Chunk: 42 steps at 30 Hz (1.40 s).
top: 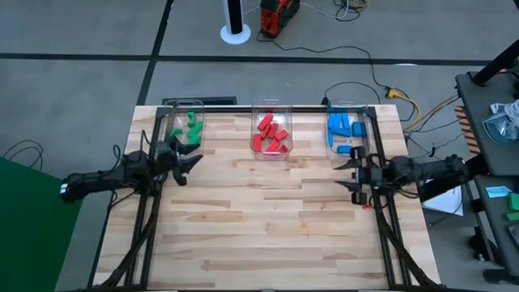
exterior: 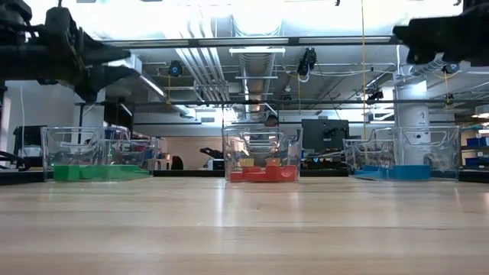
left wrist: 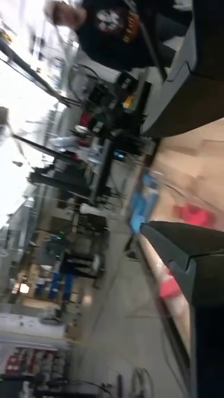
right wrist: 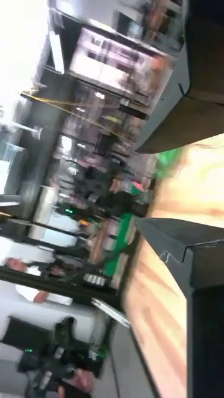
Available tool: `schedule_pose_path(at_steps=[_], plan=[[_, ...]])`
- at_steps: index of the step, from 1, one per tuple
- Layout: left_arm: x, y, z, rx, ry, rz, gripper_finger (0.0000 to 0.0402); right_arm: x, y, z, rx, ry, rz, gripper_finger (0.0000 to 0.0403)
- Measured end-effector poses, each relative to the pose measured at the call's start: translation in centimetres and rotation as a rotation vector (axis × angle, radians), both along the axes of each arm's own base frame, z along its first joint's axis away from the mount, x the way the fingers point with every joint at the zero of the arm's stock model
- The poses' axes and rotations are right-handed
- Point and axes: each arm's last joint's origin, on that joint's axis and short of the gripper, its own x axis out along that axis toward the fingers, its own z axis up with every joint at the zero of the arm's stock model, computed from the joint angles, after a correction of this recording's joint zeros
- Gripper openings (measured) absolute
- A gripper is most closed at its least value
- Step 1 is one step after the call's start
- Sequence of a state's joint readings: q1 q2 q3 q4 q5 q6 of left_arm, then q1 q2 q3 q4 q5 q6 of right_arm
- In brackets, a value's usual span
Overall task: Sort blocks
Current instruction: Return to Home Position
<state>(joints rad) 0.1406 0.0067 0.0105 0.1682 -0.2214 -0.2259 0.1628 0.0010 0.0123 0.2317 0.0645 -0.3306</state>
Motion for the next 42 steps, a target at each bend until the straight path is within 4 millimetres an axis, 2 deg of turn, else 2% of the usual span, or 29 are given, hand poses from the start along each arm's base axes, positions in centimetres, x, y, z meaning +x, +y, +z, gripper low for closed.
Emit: schedule_pose_path(at_steps=[7, 15, 42], plan=[[0.3, 0.1, -0.8, -0.013, 0.088, 0.003, 0.0208, 0.3, 0.0, -0.9, -0.048, 0.090, -0.015, 0.0180], [0.5, 0.1, -1.1, -0.018, 0.121, 0.004, 0.0208, 0.4, 0.0, -1.0, -0.052, 0.108, -0.014, 0.0187], [0.9, 0.1, -1.2, -0.024, 0.164, 0.004, 0.0208, 0.4, 0.0, -1.0, -0.053, 0.110, -0.014, 0.0150]])
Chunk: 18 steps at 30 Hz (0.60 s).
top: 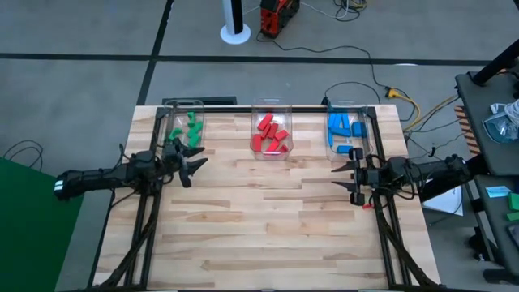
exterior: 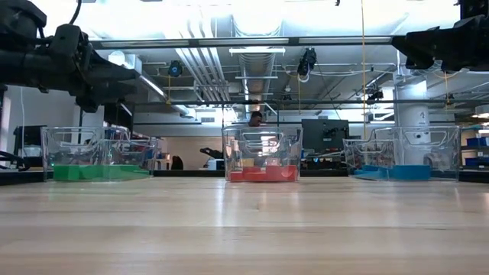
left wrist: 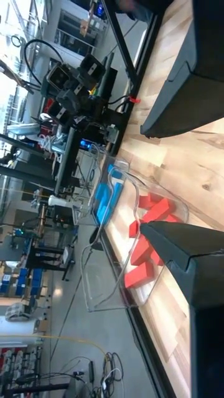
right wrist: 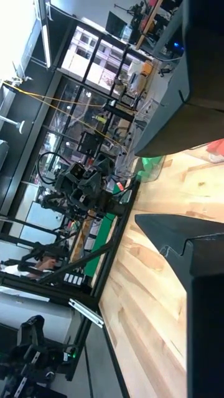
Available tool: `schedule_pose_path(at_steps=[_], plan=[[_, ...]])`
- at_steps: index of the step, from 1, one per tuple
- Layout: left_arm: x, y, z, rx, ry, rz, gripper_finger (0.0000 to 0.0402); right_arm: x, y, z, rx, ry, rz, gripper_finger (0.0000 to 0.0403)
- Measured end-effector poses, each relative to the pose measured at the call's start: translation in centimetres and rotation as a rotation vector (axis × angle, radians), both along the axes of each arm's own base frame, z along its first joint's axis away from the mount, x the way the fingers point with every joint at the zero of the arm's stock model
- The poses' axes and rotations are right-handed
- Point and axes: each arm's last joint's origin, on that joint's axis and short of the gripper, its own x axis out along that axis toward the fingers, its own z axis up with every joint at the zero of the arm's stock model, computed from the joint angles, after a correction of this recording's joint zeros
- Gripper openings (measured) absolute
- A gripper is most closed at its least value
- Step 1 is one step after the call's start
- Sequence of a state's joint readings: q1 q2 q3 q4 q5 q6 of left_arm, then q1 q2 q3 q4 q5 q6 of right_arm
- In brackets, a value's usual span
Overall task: Sort blocks
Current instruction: Return to Home Position
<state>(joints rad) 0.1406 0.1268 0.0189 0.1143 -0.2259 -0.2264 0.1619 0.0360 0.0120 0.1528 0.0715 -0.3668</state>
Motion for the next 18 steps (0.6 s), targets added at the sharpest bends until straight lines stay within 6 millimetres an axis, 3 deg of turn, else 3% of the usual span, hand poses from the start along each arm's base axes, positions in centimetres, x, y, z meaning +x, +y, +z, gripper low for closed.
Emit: schedule_pose_path(at_steps=[18], plan=[[0.00, 0.00, 0.02, 0.000, 0.001, 0.000, 0.0208, 0.00, 0.00, -0.01, 0.000, 0.000, 0.000, 0.0127]])
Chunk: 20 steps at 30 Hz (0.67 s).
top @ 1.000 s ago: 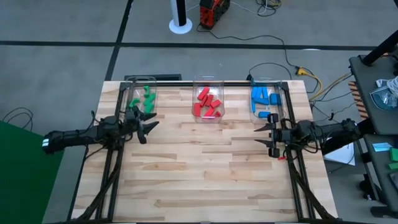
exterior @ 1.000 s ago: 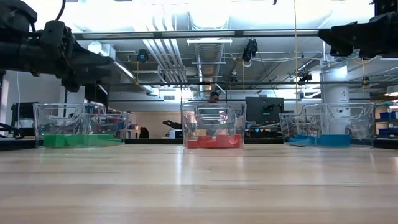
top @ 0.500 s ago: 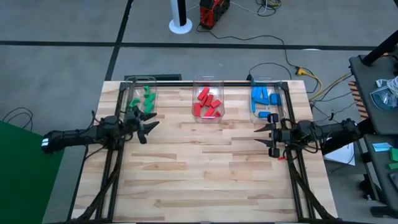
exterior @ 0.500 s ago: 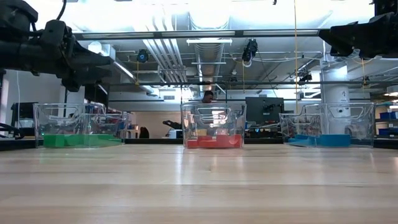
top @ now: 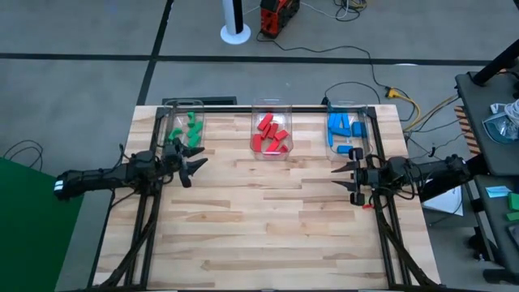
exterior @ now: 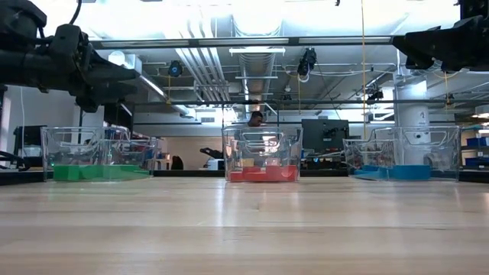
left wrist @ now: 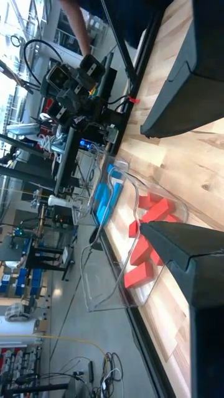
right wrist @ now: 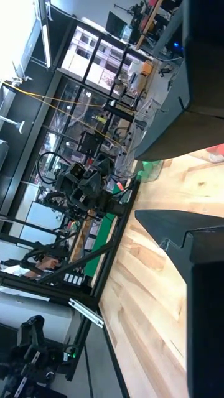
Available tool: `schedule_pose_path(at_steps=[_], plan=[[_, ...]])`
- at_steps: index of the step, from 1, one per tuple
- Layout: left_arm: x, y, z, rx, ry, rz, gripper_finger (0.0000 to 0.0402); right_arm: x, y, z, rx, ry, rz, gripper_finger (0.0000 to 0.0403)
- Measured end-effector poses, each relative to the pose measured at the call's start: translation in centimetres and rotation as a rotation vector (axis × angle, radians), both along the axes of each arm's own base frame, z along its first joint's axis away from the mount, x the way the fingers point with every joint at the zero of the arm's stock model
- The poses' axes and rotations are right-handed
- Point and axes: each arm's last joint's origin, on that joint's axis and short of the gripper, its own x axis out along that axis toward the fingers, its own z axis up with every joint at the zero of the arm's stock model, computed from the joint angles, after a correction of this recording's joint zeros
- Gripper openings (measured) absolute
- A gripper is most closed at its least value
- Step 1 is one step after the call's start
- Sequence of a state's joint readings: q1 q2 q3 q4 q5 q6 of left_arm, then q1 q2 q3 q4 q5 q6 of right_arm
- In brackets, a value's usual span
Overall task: Sort blocks
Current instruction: Return to Home Position
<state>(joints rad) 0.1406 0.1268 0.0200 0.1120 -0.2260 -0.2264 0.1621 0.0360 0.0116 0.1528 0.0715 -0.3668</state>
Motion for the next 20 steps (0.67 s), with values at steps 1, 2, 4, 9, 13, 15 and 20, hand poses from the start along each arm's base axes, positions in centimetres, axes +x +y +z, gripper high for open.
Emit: schedule_pose_path(at_steps=[1, 2, 4, 9, 13, 15, 20], plan=[[0.00, 0.00, 0.00, 0.000, 0.000, 0.000, 0.0208, 0.00, 0.00, 0.00, 0.000, 0.000, 0.000, 0.0127], [0.00, 0.00, 0.00, 0.000, 0.000, 0.000, 0.0208, 0.00, 0.00, 0.00, 0.000, 0.000, 0.000, 0.0127], [0.00, 0.00, 0.00, 0.000, 0.000, 0.000, 0.0208, 0.00, 0.00, 0.00, 0.000, 0.000, 0.000, 0.0130], [0.00, 0.00, 0.02, 0.000, 0.000, 0.000, 0.0208, 0.00, 0.00, 0.00, 0.000, 0.000, 0.000, 0.0140], [0.00, 0.00, 0.04, 0.000, -0.001, 0.000, 0.0208, 0.00, 0.00, 0.00, 0.000, 0.000, 0.000, 0.0148], [0.00, 0.00, 0.04, 0.000, -0.001, 0.000, 0.0208, 0.00, 0.00, 0.00, 0.000, 0.000, 0.000, 0.0151], [-0.01, 0.00, 0.05, 0.000, -0.001, 0.000, 0.0208, 0.00, 0.00, -0.01, 0.000, 0.000, 0.000, 0.0157]])
